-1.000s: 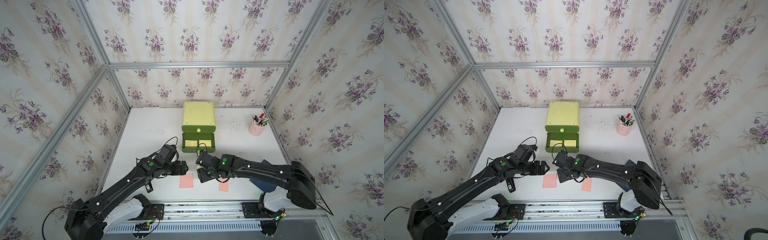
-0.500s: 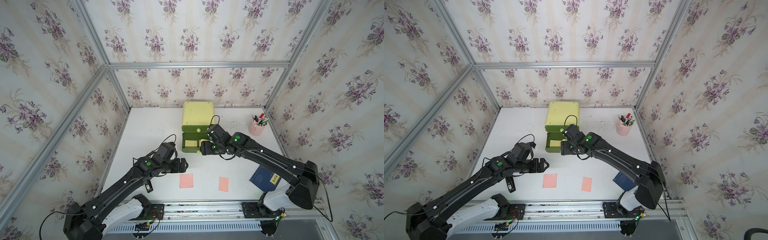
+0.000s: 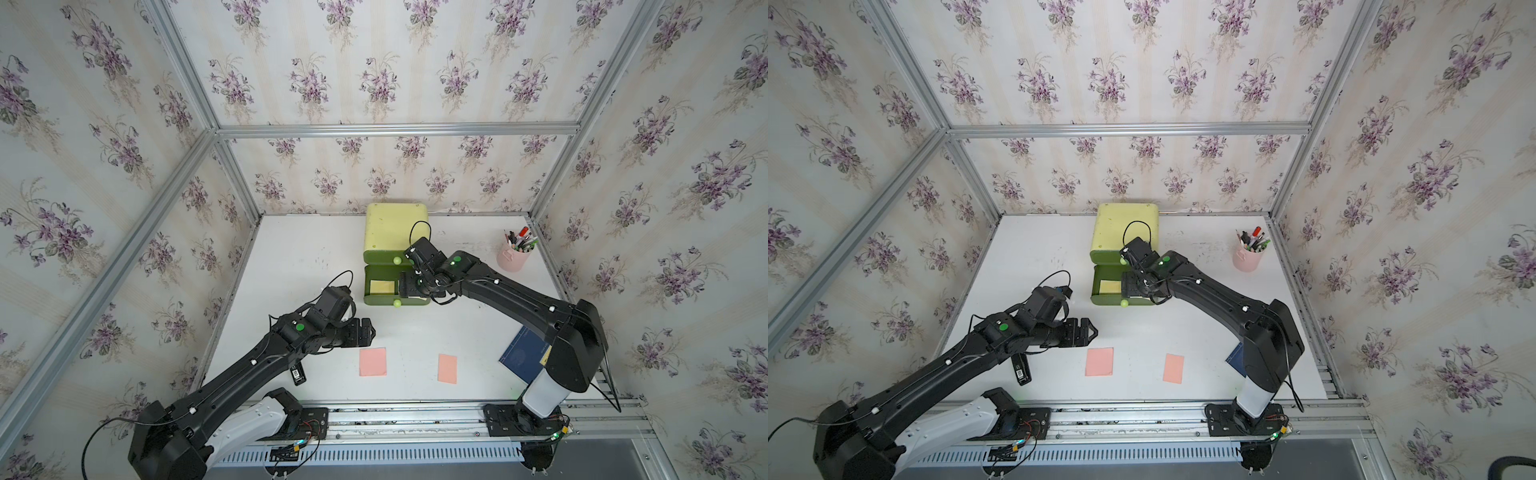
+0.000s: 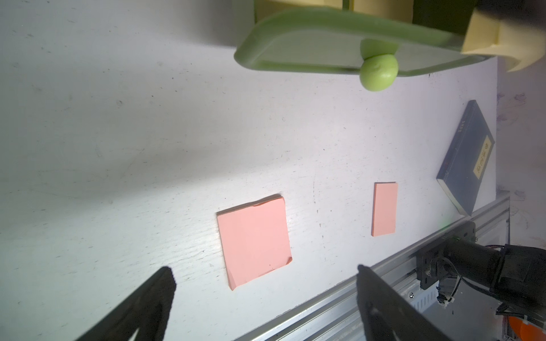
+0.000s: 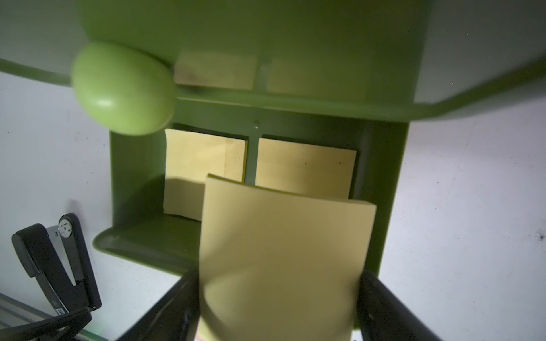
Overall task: Please put the sticky notes in the drawer by color
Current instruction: Place the sticky notes in the drawer.
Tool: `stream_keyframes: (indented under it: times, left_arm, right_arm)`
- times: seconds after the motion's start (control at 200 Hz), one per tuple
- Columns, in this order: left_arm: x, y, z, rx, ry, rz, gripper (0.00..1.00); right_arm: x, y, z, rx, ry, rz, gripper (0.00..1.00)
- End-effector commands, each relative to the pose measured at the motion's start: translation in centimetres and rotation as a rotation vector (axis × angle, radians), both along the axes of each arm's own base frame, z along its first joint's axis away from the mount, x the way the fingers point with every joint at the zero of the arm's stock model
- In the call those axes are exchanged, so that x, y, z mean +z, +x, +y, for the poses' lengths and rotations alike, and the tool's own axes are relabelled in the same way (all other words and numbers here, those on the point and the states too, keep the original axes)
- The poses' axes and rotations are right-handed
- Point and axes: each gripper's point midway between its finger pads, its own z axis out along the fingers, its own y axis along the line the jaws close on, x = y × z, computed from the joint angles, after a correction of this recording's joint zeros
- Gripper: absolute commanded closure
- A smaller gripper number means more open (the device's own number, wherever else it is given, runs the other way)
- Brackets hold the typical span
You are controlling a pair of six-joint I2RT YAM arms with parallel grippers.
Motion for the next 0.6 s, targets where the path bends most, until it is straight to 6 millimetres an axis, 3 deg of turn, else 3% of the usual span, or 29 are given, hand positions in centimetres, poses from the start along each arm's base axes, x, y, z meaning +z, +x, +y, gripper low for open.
stream_keyframes:
  times: [0.0,0.245,0.595]
  left_arm:
    - [0.0,0.1,-0.3,-0.017,-0.005,-0.006,0.06]
    - [0.0,0.1,-0.3,-0.018,-0.006,-0.005,0.06]
    - [-0.3,0.2,-0.5,-0.026,-0.004,-0.001,0.06]
  right_arm:
    - [0.0,0.9,-0.4,-0.017,-0.037,-0.018,0.18]
    - [-0.8,1.5,-0.4,-0.027,-0.053,-0.010,0.17]
    - [-0.2,2.4,-0.8,-0.054,-0.073,-0.049,0.17]
